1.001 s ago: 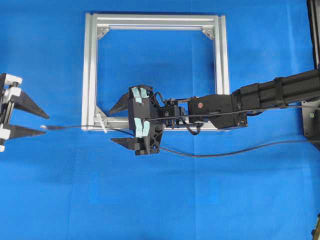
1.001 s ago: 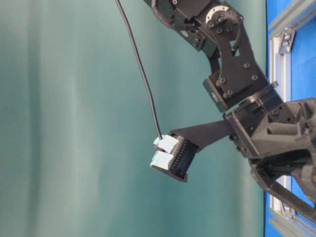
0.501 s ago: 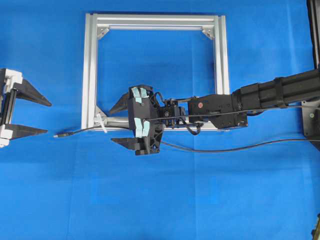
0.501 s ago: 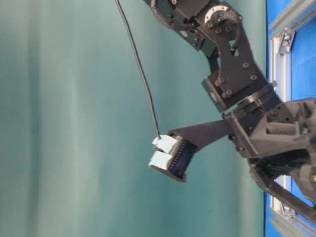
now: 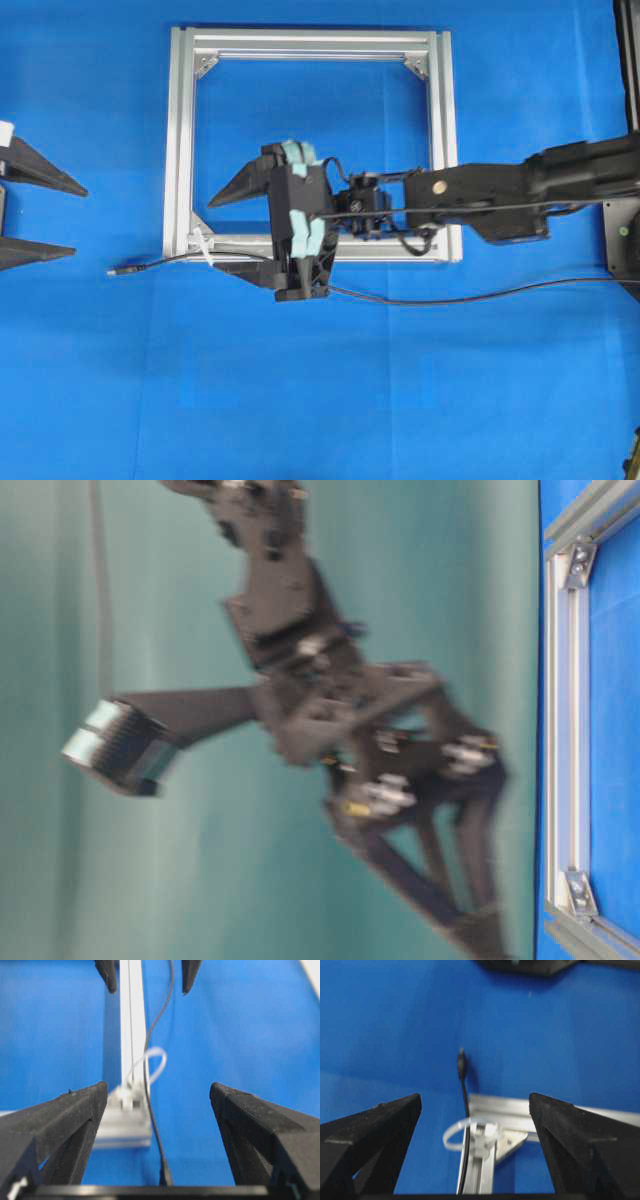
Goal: Insert the wire through the string loop located on the left side.
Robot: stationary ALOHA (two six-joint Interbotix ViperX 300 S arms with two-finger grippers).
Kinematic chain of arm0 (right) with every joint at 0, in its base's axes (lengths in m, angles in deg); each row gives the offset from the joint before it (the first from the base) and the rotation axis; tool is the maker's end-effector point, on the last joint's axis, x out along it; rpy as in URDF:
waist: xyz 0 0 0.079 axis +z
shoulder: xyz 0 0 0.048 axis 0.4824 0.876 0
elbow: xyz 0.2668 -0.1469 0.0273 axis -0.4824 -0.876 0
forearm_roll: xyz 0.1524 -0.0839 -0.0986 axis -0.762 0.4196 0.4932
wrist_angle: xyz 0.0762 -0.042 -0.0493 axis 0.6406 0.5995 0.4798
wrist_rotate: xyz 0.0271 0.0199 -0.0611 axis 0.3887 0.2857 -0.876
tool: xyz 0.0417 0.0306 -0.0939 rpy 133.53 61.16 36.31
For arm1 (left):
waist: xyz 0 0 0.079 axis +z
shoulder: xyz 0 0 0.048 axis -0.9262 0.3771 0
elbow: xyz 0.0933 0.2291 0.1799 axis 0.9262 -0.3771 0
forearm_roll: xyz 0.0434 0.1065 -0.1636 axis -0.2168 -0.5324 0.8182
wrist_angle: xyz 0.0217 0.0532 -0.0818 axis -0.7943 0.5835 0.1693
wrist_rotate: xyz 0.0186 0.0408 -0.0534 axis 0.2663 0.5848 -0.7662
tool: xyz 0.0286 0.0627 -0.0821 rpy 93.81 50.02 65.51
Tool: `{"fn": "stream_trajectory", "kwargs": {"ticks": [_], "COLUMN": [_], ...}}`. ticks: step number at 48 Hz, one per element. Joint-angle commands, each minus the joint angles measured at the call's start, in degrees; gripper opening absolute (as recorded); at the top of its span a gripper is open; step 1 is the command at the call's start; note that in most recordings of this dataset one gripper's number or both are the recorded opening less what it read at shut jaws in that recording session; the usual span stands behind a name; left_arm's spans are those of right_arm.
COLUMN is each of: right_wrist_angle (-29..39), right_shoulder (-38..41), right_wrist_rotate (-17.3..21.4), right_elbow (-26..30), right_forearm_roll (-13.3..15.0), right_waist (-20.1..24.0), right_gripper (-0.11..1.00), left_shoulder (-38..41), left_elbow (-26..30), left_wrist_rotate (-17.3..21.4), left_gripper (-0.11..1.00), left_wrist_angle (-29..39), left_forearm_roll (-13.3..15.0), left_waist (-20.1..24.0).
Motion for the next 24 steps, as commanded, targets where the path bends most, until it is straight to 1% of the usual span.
{"fn": "stream_trajectory", "kwargs": {"ticks": [1,8,24], "right_wrist_angle": [0.9,2.0,2.2], "right_shoulder": [-4.0,-6.5,-6.8], "right_wrist_rotate": [-0.1,-0.1,0.1], "right_elbow": [0.6,0.5,0.4], "right_forearm_roll": [0.1,0.1,0.0], "right_waist": [-0.1,-0.2,-0.2], "right_gripper": [0.94,0.94,0.94], "left_shoulder": [-0.9,-1.6,-1.7], "left_elbow": [1.8,2.1,2.0], "left_wrist_rotate": [0.1,0.1,0.2], "left_gripper": [0.78,0.78,0.78], "left_wrist_angle": [-0.4,-0.5,-0.4], "left_forearm_roll": [-0.1,-0.2,-0.2], "left_waist": [0.1,0.1,0.1]}}
